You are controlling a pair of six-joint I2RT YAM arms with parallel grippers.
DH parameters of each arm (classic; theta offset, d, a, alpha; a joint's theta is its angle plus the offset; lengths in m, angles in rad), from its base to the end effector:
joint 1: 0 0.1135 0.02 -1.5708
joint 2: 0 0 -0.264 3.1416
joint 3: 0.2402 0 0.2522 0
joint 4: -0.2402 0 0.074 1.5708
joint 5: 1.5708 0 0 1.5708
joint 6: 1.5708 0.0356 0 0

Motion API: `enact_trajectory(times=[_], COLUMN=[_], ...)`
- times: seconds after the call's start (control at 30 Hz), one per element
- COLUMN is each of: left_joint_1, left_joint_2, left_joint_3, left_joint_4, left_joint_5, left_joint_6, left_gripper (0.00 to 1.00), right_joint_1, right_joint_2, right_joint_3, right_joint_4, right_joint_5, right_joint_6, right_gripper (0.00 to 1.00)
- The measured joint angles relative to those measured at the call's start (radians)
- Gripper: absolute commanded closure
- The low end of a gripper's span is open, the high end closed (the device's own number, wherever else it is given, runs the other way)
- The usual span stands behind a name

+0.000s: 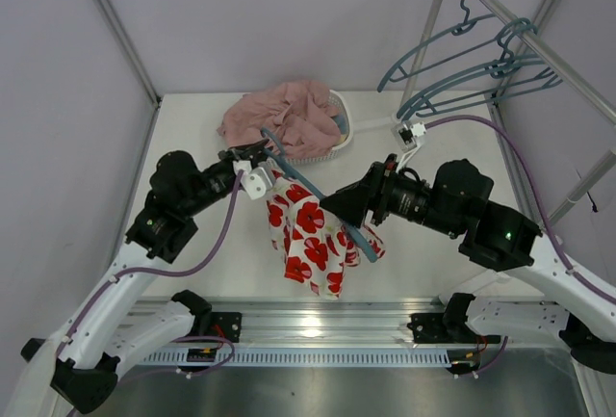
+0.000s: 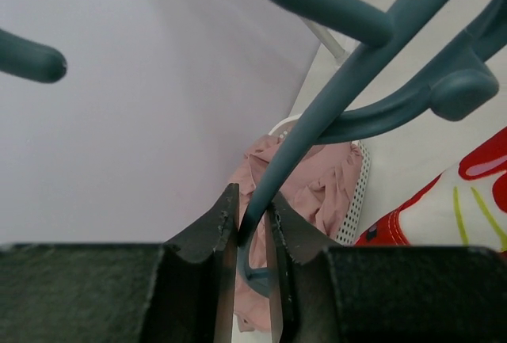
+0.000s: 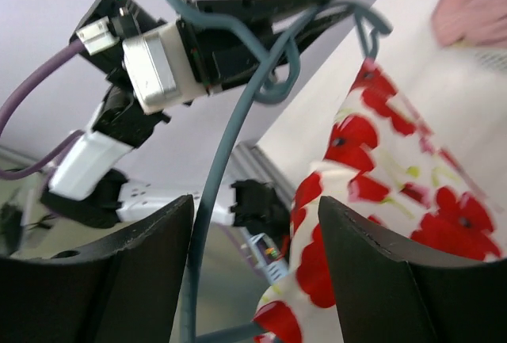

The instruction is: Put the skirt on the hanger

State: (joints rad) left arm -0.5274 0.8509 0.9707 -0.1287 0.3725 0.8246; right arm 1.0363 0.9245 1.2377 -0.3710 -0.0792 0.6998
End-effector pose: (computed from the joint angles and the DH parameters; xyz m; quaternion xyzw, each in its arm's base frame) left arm 0.1569 -0.1064 0.3999 0.5384 0.4629 -0.0277 0.7036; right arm 0.0918 0.1605 0.4505 -0.1485 0.7119 0.5420 0.4213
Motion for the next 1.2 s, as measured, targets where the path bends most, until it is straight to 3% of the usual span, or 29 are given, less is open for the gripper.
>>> enact_trajectory(times=[0.33,0.6,0.73,1.03,1.2], left_joint_1=[-0.01,-0.027,-0.028,-0.035,-0.041], left_joint_2=[0.049,0.132,0.137,0.135,0.135], left_joint_3=[0.037,0.116,0.132,0.163,0.192], left_joint_4=[-0.088,-0.171,-0.185,-0.197,-0.229], left_joint_5=[-0.035,-0.111,-0.136,-0.168,-0.18], left_joint_6=[0.071,0.111,0.121,0.167,0.194], left_gripper=[0.89,0.9,0.9,0.9,0.9], right_joint_1=[0.026,0.133,0.138,0.138,0.138], right_joint_2=[0.076,0.114,0.144,0.172,0.167], right_joint_3=[0.191,0.204,0.201,0.199,0.164], right_joint_4=[-0.091,-0.117,-0.133,-0.132,-0.113], right_joint_5=[0.145,0.273,0.343,0.434,0.421], right_joint_6=[-0.335,-0.517,-0.568,-0.644,-0.659], right_gripper=[0.27,0.28,0.32,0.54,0.56])
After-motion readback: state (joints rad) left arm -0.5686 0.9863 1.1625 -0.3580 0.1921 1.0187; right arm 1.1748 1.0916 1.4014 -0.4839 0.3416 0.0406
